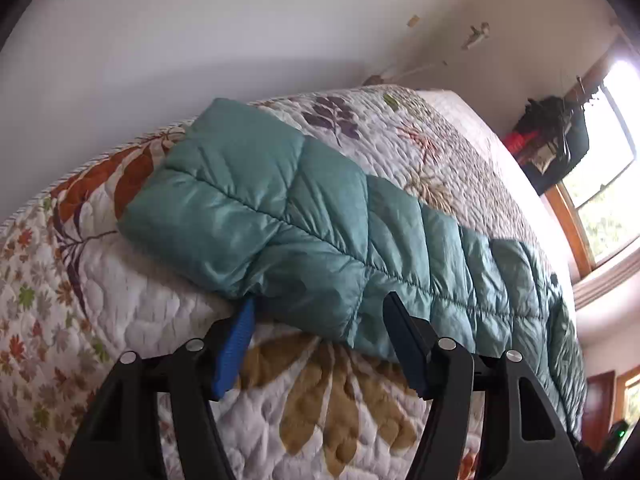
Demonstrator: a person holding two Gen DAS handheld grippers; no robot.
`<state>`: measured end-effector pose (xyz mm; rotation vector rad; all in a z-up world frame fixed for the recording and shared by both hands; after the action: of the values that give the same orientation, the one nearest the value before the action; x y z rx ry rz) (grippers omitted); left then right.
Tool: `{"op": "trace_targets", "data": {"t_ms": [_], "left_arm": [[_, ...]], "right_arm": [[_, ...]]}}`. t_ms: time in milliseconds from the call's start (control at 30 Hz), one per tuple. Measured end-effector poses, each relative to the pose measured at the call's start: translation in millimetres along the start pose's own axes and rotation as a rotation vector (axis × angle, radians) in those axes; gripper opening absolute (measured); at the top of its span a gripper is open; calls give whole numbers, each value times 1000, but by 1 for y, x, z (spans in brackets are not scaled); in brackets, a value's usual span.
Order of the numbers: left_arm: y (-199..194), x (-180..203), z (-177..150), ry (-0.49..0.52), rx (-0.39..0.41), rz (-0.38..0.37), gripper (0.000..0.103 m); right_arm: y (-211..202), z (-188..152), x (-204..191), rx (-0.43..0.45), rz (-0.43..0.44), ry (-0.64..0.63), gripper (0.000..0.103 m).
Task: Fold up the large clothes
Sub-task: 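Grasp the other sleeve cuff with the left gripper, then fold the held sleeve over the jacket front with the left gripper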
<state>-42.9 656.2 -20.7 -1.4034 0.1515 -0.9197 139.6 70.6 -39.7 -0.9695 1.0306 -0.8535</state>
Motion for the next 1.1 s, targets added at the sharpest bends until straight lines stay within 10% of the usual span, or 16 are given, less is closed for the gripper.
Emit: {"op": "trace_targets", "data": {"t_ms": [367, 733, 1100], "left_arm": [[0, -7, 18, -91, 68, 30, 2], [-71, 86, 1, 162, 266, -140, 1], [-56, 265, -62, 559, 182, -304, 1]], "right_arm": [[2, -2, 13, 5, 4, 18, 68], [-9, -5, 13, 33, 16, 26, 68], [-36, -11, 25, 125, -17, 51, 68]]}}
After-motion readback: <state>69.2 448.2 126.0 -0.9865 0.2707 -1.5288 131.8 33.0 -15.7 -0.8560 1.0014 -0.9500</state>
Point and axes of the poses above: each gripper's, at about its wrist camera, not at the fingertips, and y roughly the way its jaws point, x to its right, z to its top, the point moved 1 cm from there along y, roughly the way its jaws point, and after that the axes turned 15 degrees about -x, right-handed, at the moved point
